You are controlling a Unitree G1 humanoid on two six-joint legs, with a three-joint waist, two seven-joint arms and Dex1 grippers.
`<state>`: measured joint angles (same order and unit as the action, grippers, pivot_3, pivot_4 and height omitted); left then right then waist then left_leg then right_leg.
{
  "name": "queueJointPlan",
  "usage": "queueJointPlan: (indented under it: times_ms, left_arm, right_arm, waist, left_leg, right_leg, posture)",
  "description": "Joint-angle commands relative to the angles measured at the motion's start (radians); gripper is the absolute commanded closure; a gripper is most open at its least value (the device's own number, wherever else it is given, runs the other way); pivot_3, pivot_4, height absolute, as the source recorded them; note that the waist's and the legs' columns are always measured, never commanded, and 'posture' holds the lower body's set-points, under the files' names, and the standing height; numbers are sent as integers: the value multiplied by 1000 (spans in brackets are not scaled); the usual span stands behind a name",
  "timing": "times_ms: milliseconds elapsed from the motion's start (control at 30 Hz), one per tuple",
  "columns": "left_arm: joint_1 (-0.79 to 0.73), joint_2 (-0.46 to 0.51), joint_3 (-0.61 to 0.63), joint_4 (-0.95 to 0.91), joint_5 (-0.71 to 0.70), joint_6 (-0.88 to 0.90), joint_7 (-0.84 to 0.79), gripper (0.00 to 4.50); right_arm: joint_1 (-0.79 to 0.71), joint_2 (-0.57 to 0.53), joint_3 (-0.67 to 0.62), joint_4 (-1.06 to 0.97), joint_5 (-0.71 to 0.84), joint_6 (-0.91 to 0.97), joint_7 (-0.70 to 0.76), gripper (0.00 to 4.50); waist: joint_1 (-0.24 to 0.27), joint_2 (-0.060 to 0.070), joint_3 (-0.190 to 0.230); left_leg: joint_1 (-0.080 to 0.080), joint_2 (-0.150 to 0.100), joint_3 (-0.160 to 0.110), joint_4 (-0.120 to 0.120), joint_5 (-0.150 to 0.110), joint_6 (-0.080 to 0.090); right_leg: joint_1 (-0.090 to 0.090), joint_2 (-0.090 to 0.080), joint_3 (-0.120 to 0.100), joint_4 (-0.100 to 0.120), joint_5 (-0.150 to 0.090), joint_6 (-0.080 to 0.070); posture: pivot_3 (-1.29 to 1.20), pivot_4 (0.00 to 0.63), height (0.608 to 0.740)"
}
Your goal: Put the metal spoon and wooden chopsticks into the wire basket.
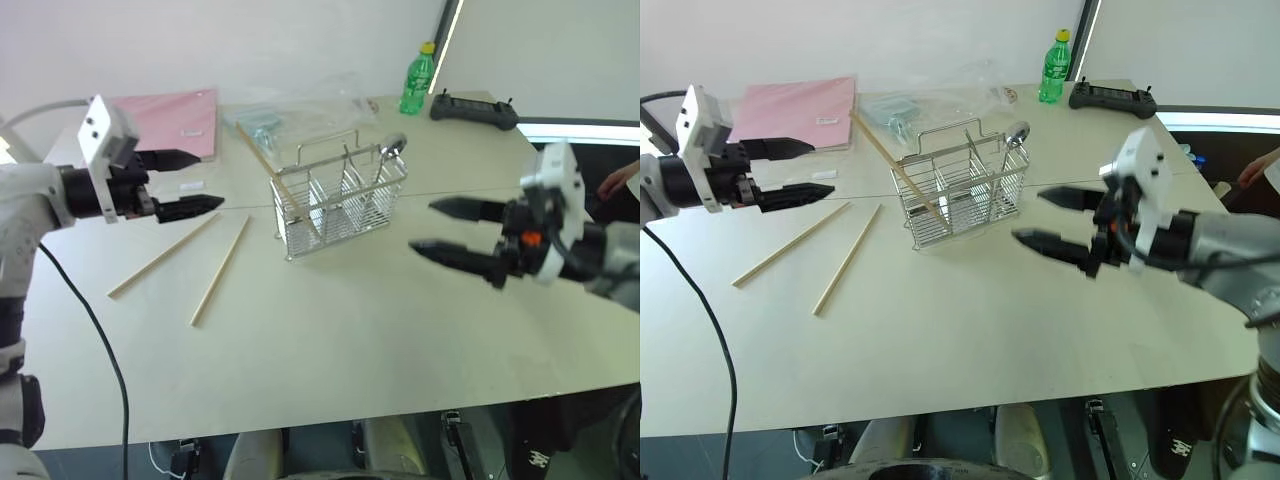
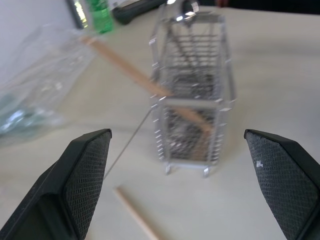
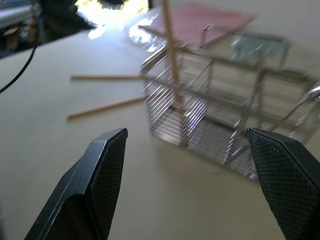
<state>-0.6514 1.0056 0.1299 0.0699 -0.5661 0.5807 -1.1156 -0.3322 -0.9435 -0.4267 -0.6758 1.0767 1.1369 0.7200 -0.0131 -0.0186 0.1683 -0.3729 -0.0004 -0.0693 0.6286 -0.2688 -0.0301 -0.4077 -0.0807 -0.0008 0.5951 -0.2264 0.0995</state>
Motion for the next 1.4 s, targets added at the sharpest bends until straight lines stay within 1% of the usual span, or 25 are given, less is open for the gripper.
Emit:
queueJointPlan:
  times_ms: [33, 133, 233, 400, 567, 733, 900, 1067, 1333, 1400]
  left_arm:
    - [-60, 15, -39, 146, 107, -118, -52, 0]
    - [-91, 2, -85, 274, 184, -195, -91, 0]
    - [-136, -41, -153, 446, 294, -313, -90, 0]
    - [-241, -139, -236, 688, 443, -440, -42, 0]
    - [-364, -258, -307, 916, 569, -539, 11, 0]
    - [-470, -320, -358, 1106, 682, -604, 73, 0]
    - [-551, -355, -379, 1211, 771, -611, 131, 0]
    - [-597, -381, -392, 1255, 826, -598, 131, 0]
    - [-605, -412, -404, 1286, 905, -559, 185, 0]
    - [-604, -417, -390, 1290, 910, -545, 207, 0]
  right_arm:
    - [76, -48, -21, -67, 3, -43, 47, 634]
    - [139, -66, -31, -84, 3, -70, 73, 634]
    - [173, -65, -19, -95, -23, -112, 59, 634]
    - [157, -39, 9, -85, -14, -143, -11, 634]
    - [151, -28, 35, -99, -4, -158, -65, 634]
    - [158, -22, 31, -110, 16, -165, -123, 634]
    - [187, -14, 8, -125, 39, -170, -176, 634]
    - [213, -9, -4, -139, 63, -183, -223, 634]
    - [237, 1, -12, -154, 97, -207, -300, 634]
    - [253, 1, -20, -162, 107, -213, -316, 634]
  waist:
    - [3, 0, 0]
    - [3, -1, 0]
    - [6, -1, -1]
    - [11, -5, 0]
    - [25, -5, 0]
    - [26, -6, 0]
    - [25, -6, 0]
    - [26, -6, 0]
    - [25, -7, 0]
    - [25, -7, 0]
  left_leg:
    - [0, 0, 0, 1, 0, 0]
    - [-1, 0, 1, 2, 0, 0]
    - [-1, 0, 2, 2, 0, 0]
    - [-2, 0, 1, 1, 0, 0]
    - [-2, -1, 2, 2, 0, 0]
    - [-3, -1, 1, 2, 0, 0]
    - [-2, -1, 1, 2, 0, 0]
    - [-2, -1, 1, 2, 0, 0]
    - [-2, -1, 1, 2, 0, 0]
    - [-2, -1, 1, 2, 0, 0]
  right_leg:
    - [0, -1, 0, 0, 0, 0]
    - [1, -2, 0, -1, 0, 0]
    - [0, -2, 0, -1, 2, -2]
    - [-1, -2, 0, -1, 2, -3]
    - [0, -2, 0, -1, 2, -2]
    - [0, -2, 0, -1, 2, -2]
    - [0, -1, 0, 0, 4, 1]
    - [0, -1, 0, 0, 4, 2]
    - [0, -1, 0, 1, 4, 2]
    - [0, -1, 0, 1, 4, 2]
  posture:
    - [0, 150, 728]
    - [0, 150, 728]
    - [0, 150, 728]
    - [0, 150, 728]
    - [0, 150, 728]
    - [0, 150, 728]
    - [0, 150, 728]
    - [0, 150, 728]
    - [0, 150, 728]
    - [0, 150, 728]
